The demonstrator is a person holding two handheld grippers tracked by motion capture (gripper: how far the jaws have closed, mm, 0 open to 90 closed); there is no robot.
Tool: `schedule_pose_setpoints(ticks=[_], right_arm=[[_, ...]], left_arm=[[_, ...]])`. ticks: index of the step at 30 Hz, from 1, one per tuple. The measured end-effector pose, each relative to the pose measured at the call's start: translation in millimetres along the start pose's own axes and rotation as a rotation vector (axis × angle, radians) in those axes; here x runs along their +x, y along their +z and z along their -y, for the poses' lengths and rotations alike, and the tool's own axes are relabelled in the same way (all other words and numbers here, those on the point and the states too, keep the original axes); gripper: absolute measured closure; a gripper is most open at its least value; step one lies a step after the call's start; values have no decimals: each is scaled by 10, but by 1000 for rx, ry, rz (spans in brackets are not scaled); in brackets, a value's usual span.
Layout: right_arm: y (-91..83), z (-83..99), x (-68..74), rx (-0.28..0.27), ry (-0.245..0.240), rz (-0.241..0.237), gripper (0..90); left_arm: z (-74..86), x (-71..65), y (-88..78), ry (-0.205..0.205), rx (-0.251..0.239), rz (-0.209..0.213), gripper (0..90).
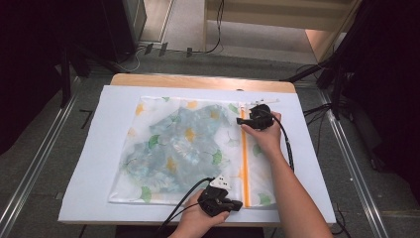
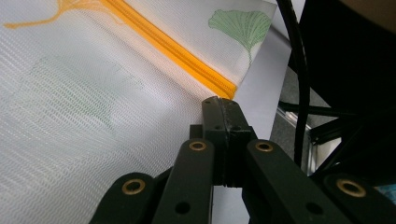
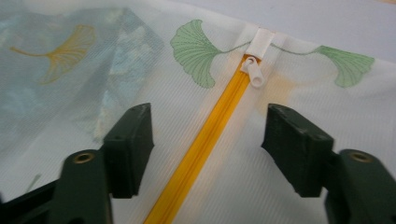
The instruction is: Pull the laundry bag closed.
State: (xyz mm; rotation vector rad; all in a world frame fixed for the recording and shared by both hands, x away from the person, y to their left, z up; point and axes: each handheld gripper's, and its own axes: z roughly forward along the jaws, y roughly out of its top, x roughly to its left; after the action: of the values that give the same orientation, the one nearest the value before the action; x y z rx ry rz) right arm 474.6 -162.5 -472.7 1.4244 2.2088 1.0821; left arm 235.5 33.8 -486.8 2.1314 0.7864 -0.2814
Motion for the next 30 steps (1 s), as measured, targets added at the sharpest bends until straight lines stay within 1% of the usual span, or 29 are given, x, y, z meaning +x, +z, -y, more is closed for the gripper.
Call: schedule_pose_setpoints(ticks=[2, 3, 4, 5, 6, 7, 8, 10, 11, 12, 13, 14, 15, 16, 17, 19, 23, 26, 28, 29, 30], right_arm=[[-65, 47, 17, -14, 13, -1, 199], [-96, 72, 28, -18, 17, -3, 174], [-127, 99, 42, -21, 12, 0, 158], [-155, 123, 57, -23, 11, 9, 142], [-190, 149, 67, -25, 7, 13, 142], [-220, 178, 73, -34, 3, 12, 142], [-253, 205, 80, -35, 5, 8, 142], [-315, 269, 90, -50, 10, 6, 142], [-339, 303, 93, -52, 6, -1, 142], [-362, 339, 106, -51, 9, -2, 141], [-386, 374, 115, -50, 1, -9, 142], [-410, 409, 128, -52, -4, -11, 141], [-436, 440, 140, -53, -10, -14, 142], [-474, 480, 156, -58, -10, -21, 142], [-503, 503, 164, -62, -6, -25, 142], [-581, 575, 187, -72, -9, -37, 142], [-711, 692, 228, -88, -14, -47, 142], [-797, 771, 269, -89, -24, -49, 142], [-861, 819, 300, -92, -24, -60, 142], [-891, 838, 314, -94, -30, -58, 141], [-937, 860, 330, -101, -26, -62, 142]], left_arm=[[4, -12, -2, 9, -8, -2, 900], [4, -21, -8, 18, -3, 2, 895], [4, -29, -5, 33, -6, 8, 839], [6, -35, -5, 38, -10, 14, 813], [6, -31, -16, 42, -7, 19, 800], [9, -25, -23, 41, -21, 26, 783], [10, -20, -41, 39, -30, 24, 758], [18, -6, -70, 24, -63, 26, 700], [20, 0, -86, 23, -72, 23, 690], [21, 5, -95, 23, -79, 22, 678], [20, 0, -103, 29, -74, 19, 652], [19, -10, -108, 47, -63, 2, 617], [22, -14, -121, 61, -64, -10, 573], [24, -8, -142, 67, -70, -13, 544], [31, 2, -170, 67, -92, -17, 526], [38, 45, -253, 82, -120, -54, 484], [77, 194, -437, 59, -199, -113, 451], [113, 286, -544, 54, -215, -147, 431], [134, 330, -607, 53, -225, -160, 423], [149, 356, -645, 60, -235, -173, 414], [163, 377, -679, 65, -242, -183, 406]])
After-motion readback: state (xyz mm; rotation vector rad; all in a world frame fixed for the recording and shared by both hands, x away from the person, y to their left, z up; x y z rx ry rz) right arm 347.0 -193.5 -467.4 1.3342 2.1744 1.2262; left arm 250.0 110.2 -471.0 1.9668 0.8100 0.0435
